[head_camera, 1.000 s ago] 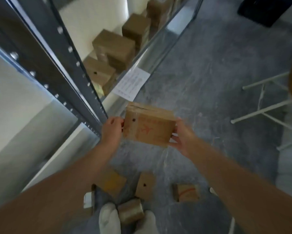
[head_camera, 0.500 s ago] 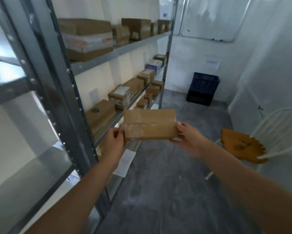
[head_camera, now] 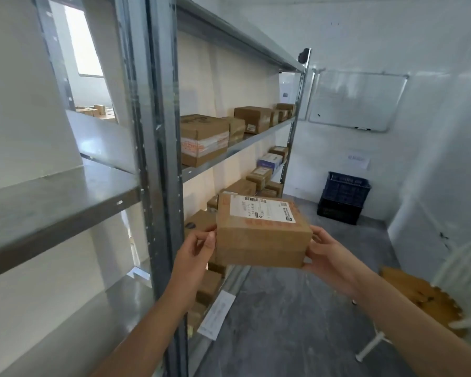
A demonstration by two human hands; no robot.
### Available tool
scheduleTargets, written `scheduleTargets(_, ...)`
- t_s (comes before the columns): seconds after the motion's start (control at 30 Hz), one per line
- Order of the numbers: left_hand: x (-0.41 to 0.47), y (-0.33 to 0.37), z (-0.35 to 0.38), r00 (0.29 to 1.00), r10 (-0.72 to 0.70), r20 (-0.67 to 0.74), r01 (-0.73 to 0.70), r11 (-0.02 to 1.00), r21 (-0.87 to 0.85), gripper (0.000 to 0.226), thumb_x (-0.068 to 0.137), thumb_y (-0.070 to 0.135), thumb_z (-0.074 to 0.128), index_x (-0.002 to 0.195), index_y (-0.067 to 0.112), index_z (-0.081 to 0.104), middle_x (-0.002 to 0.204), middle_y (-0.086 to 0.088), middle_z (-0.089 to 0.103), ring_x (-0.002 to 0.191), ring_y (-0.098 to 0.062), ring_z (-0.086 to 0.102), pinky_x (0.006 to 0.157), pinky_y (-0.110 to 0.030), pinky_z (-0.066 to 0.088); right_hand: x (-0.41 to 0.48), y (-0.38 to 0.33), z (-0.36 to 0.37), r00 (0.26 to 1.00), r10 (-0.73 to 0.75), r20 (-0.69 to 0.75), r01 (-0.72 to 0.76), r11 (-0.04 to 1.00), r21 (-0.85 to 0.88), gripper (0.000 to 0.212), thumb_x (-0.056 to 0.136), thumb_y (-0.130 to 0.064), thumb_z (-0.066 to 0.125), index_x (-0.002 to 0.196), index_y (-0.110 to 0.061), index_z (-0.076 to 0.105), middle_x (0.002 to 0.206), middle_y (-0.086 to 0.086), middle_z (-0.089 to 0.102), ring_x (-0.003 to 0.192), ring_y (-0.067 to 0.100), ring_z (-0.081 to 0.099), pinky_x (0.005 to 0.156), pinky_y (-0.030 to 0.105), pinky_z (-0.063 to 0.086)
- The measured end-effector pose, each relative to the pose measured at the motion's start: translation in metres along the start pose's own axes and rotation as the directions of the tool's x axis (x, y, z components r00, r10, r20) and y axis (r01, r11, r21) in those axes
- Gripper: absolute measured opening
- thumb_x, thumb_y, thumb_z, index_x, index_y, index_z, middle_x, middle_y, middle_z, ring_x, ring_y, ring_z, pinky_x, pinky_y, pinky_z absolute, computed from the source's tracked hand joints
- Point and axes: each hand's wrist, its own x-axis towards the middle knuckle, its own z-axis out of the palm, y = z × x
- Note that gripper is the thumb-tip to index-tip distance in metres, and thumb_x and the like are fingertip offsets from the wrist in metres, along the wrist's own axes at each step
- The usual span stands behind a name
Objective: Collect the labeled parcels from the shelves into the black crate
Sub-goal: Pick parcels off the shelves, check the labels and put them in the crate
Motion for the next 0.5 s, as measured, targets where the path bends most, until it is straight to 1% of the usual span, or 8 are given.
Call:
scheduleTargets(0.1,-0.01,-0.005,-0.026,1.0,0.01,-0.023,-0.011,1.0,-0.018,0.026,0.082,0.055,0.057,0.087,0.032,0.067,0.125,0.021,0.064,0.115,-0.003,0.06,0.096,-0.029,0.048,0.006,0.007,0.018,0.988,0.01,0.157,-0.008,1.0,-0.014,0.059,0.093,0.012,0.043,0.139,-0.023,0.051,0.14,0.005,0.057,0.127,0.034,0.055,0.097,0.062,0.048)
scheduleTargets(0.2,-0.024,-0.011,-0.056,0.997,-0.025,-0.066,0.021,0.997,-0.071,0.032,0.083,0.056,0.056,0.102,0.034,0.068,0.116,0.016,0.068,0.11,-0.005,0.063,0.084,-0.018,0.05,0.009,0.016,0.038,0.95,0.015,0.312,0.0,0.999,-0.048,0.076,0.087,0.016,0.053,0.144,-0.034,0.046,0.145,0.0,0.053,0.131,0.029,0.053,0.1,0.058,0.048)
scheduleTargets(0.27,-0.031,-0.017,-0.077,0.995,-0.065,-0.069,0.055,0.989,-0.135,0.049,0.075,0.068,0.063,0.102,0.028,0.069,0.113,0.005,0.069,0.108,-0.013,0.066,0.086,-0.025,0.054,0.012,0.024,0.049,0.905,0.012,0.425,0.011,0.999,-0.053,0.085,0.08,0.006,0.071,0.146,-0.04,0.042,0.15,0.0,0.047,0.135,0.03,0.049,0.105,0.052,0.046)
scheduleTargets(0.33,-0.043,-0.023,-0.097,0.994,-0.099,-0.046,0.094,0.989,-0.116,0.065,0.058,0.076,0.073,0.1,0.026,0.069,0.11,0.0,0.071,0.105,-0.018,0.069,0.089,-0.035,0.056,0.012,0.029,0.061,0.855,0.027,0.518,-0.009,0.999,-0.036,0.094,0.073,-0.004,0.083,0.147,-0.042,0.039,0.153,0.0,0.043,0.139,0.031,0.044,0.106,0.049,0.046)
scheduleTargets(0.37,-0.049,-0.027,-0.104,0.993,-0.113,-0.038,0.108,0.988,-0.112,0.065,0.055,0.072,0.079,0.1,0.025,0.069,0.109,-0.001,0.072,0.104,-0.021,0.069,0.089,-0.037,0.056,0.012,0.031,0.068,0.836,0.034,0.548,-0.017,0.999,-0.035,0.096,0.072,-0.005,0.084,0.147,-0.043,0.039,0.153,-0.003,0.043,0.139,0.03,0.043,0.105,0.047,0.047)
scheduleTargets(0.4,-0.056,-0.03,-0.109,0.991,-0.126,-0.047,0.12,0.986,-0.12,0.058,0.06,0.06,0.083,0.101,0.021,0.068,0.108,-0.002,0.073,0.104,-0.022,0.07,0.087,-0.037,0.057,0.01,0.033,0.075,0.825,0.038,0.564,-0.017,0.999,-0.044,0.096,0.07,-0.005,0.085,0.146,-0.043,0.04,0.152,-0.006,0.044,0.139,0.029,0.044,0.103,0.045,0.049)
scheduleTargets(0.47,-0.071,-0.032,-0.117,0.991,-0.114,-0.074,0.104,0.985,-0.134,0.034,0.075,0.024,0.079,0.104,0.013,0.067,0.107,-0.004,0.075,0.102,-0.018,0.071,0.078,-0.026,0.058,0.006,0.035,0.088,0.818,0.043,0.574,0.006,0.996,-0.084,0.094,0.069,0.003,0.083,0.142,-0.042,0.047,0.148,-0.008,0.047,0.138,0.027,0.046,0.1,0.043,0.05)
scheduleTargets(0.5,-0.078,-0.029,-0.12,0.991,-0.1,-0.086,0.088,0.988,-0.127,0.029,0.079,0.01,0.076,0.106,0.012,0.066,0.108,-0.003,0.075,0.102,-0.017,0.071,0.074,-0.021,0.057,0.004,0.036,0.093,0.816,0.049,0.576,0.024,0.993,-0.119,0.092,0.068,0.006,0.08,0.141,-0.04,0.048,0.148,-0.006,0.047,0.136,0.028,0.047,0.101,0.045,0.05)
